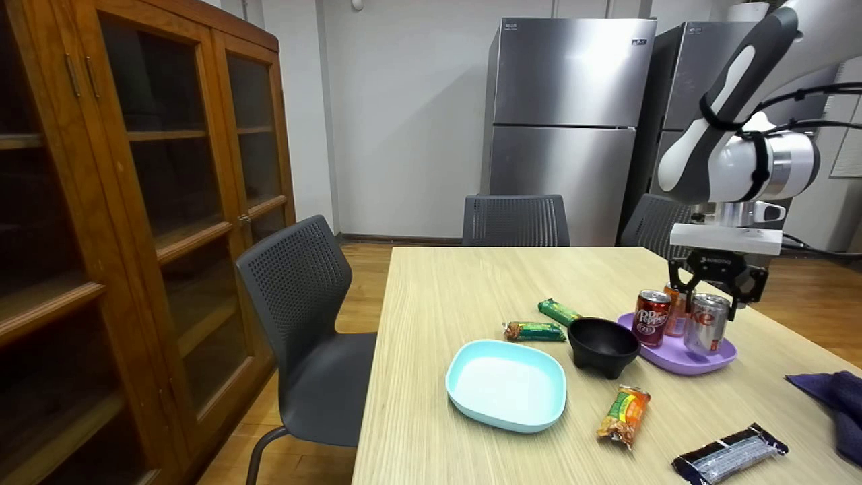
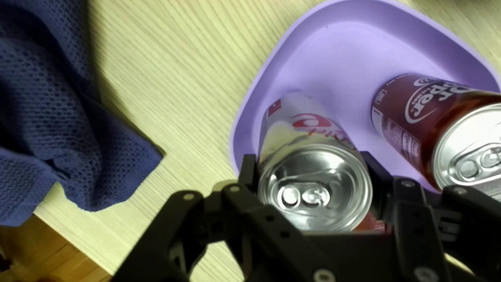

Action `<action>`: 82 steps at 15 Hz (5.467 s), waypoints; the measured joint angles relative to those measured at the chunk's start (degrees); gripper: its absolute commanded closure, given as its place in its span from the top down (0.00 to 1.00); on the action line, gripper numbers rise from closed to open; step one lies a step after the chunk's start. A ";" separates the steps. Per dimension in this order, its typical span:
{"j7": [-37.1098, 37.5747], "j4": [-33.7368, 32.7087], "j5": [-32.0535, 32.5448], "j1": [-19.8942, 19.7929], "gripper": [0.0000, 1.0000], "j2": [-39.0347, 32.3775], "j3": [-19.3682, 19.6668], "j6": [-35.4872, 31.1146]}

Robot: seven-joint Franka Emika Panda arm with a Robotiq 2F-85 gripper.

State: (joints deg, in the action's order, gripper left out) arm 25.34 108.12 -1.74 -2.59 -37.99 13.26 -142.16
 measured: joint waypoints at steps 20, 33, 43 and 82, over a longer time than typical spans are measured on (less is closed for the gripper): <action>-2.98 0.83 -0.07 0.08 1.00 6.91 0.07 -0.60; -24.70 20.76 -0.42 -3.48 1.00 23.41 -2.73 -7.48; -25.70 22.43 0.98 -4.11 1.00 24.38 -2.11 -9.03; -38.49 37.75 -15.50 -0.26 1.00 17.42 -20.67 -24.45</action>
State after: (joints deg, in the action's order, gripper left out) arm -13.16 145.87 -17.23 -2.85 -20.56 -7.41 -166.62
